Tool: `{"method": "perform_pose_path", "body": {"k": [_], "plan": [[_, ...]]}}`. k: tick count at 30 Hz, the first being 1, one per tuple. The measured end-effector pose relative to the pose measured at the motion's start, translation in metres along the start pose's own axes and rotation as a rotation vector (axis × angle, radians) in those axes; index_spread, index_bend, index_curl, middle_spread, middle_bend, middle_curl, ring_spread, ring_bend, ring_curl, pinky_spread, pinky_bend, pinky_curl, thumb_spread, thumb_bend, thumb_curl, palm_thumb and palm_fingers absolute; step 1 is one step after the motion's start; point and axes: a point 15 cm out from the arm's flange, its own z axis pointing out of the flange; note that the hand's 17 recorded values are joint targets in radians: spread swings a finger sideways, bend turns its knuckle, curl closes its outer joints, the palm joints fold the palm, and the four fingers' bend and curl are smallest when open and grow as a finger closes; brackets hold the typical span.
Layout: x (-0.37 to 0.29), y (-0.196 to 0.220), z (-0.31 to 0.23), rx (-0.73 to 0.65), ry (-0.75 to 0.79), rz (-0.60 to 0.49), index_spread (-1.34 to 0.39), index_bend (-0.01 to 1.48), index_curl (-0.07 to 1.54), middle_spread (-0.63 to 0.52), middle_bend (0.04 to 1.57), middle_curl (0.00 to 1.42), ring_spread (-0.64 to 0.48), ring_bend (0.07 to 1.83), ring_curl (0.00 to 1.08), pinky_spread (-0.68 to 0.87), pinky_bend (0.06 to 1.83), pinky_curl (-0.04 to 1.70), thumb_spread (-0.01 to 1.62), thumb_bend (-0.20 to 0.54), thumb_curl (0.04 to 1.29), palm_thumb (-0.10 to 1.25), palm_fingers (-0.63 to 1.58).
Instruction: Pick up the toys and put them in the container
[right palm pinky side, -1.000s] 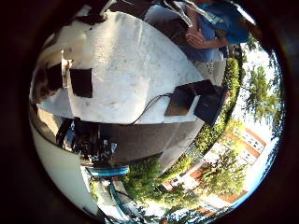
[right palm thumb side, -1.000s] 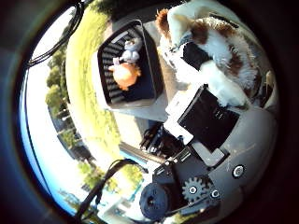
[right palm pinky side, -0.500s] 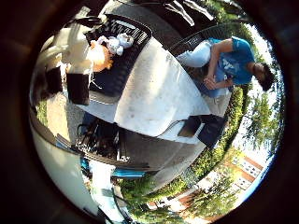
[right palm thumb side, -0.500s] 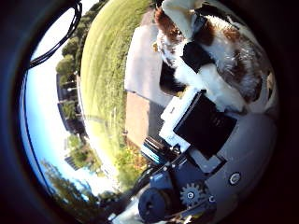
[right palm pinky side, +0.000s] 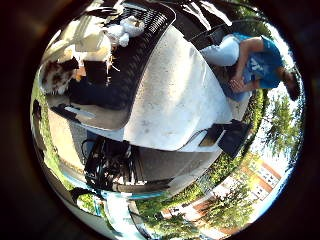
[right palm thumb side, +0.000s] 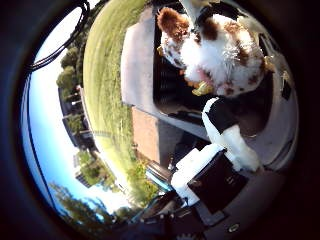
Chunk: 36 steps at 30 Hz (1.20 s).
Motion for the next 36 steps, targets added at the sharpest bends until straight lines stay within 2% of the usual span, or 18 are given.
{"method": "perform_pose_path", "body": {"k": [3, 7, 10, 13, 22, 27, 36], "plan": [[0.001, 0.001, -0.006, 0.008, 0.007, -0.001, -0.40, 0.15, 0.82, -0.06, 0.68, 0.58, 0.13, 1.25, 0.48, 0.33, 1.10, 0.67, 1.18, -0.026, 0.47, 0.73, 0.07], [0.006, 0.007, -0.028, 0.042, 0.013, 0.002, -0.34, 0.18, 0.74, -0.02, 0.54, 0.50, 0.19, 1.05, 0.42, 0.35, 0.98, 0.62, 1.18, -0.031, 0.45, 0.71, -0.08], [0.009, 0.015, -0.047, 0.076, 0.017, 0.002, -0.32, 0.18, 0.67, 0.00, 0.42, 0.45, 0.23, 0.90, 0.36, 0.38, 0.89, 0.56, 1.17, -0.026, 0.44, 0.71, -0.05], [0.013, 0.037, -0.054, 0.069, 0.012, 0.003, -0.30, 0.18, 0.62, 0.01, 0.38, 0.42, 0.25, 0.83, 0.33, 0.40, 0.83, 0.52, 1.17, -0.025, 0.43, 0.72, 0.00], [0.018, 0.114, -0.067, 0.008, -0.011, 0.000, -0.23, 0.16, 0.48, 0.03, 0.31, 0.39, 0.25, 0.69, 0.29, 0.40, 0.67, 0.42, 1.18, -0.025, 0.41, 0.71, 0.03], [0.036, 0.156, -0.048, -0.021, -0.041, 0.033, -0.21, 0.17, 0.43, 0.03, 0.27, 0.38, 0.25, 0.63, 0.28, 0.40, 0.61, 0.38, 1.18, -0.025, 0.41, 0.70, 0.07], [0.064, 0.183, -0.029, -0.041, -0.085, 0.068, -0.17, 0.17, 0.38, 0.03, 0.20, 0.37, 0.26, 0.54, 0.28, 0.40, 0.54, 0.32, 1.19, -0.022, 0.40, 0.70, 0.14]]}}
